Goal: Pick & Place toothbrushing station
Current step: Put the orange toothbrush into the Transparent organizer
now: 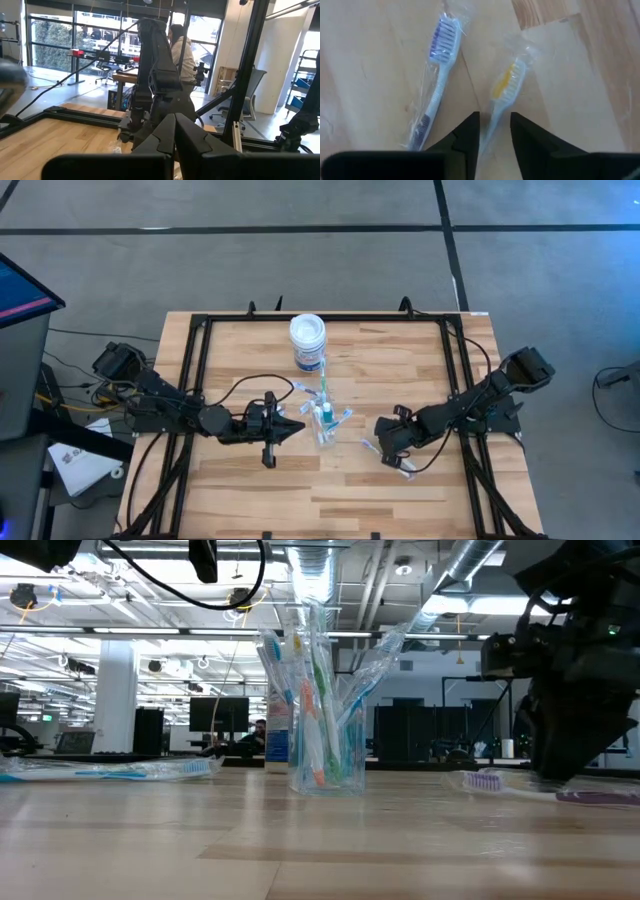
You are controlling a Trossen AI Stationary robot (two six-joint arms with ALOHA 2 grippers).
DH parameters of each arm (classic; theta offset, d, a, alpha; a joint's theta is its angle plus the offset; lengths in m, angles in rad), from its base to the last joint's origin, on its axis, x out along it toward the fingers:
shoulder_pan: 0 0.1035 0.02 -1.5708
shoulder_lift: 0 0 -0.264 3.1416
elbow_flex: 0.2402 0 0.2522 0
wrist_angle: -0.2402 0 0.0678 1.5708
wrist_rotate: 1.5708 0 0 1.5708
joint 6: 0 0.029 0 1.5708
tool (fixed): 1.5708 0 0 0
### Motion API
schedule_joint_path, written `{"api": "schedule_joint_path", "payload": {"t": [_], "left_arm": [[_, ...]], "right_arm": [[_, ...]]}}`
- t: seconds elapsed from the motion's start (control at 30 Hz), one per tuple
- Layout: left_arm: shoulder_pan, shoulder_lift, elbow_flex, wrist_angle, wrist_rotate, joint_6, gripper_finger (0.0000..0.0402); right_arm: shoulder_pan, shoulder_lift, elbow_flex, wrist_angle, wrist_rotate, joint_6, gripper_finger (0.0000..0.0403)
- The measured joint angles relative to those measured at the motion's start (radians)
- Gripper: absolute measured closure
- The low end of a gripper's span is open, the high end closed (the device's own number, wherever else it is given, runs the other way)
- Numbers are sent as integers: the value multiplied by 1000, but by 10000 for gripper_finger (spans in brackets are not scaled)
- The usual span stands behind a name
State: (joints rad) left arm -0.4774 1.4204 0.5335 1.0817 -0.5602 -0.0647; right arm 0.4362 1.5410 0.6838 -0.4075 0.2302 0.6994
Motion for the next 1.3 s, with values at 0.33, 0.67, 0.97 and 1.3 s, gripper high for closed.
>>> {"api": "schedule_joint_path", "payload": {"t": [0.33, 0.67, 0.97, 1.3], "left_arm": [[0, 0, 0, 0, 0, 0, 401], [0, 0, 0, 0, 0, 0, 401], [0, 0, 0, -1, 0, 0, 401], [0, 0, 0, -1, 0, 0, 401]], "right_arm": [[0, -1, 1, 1, 4, 5, 393], [0, -4, 51, -4, 9, -39, 403], [0, -4, 116, -3, 40, -114, 403], [0, -4, 203, 70, 59, -242, 403]]}}
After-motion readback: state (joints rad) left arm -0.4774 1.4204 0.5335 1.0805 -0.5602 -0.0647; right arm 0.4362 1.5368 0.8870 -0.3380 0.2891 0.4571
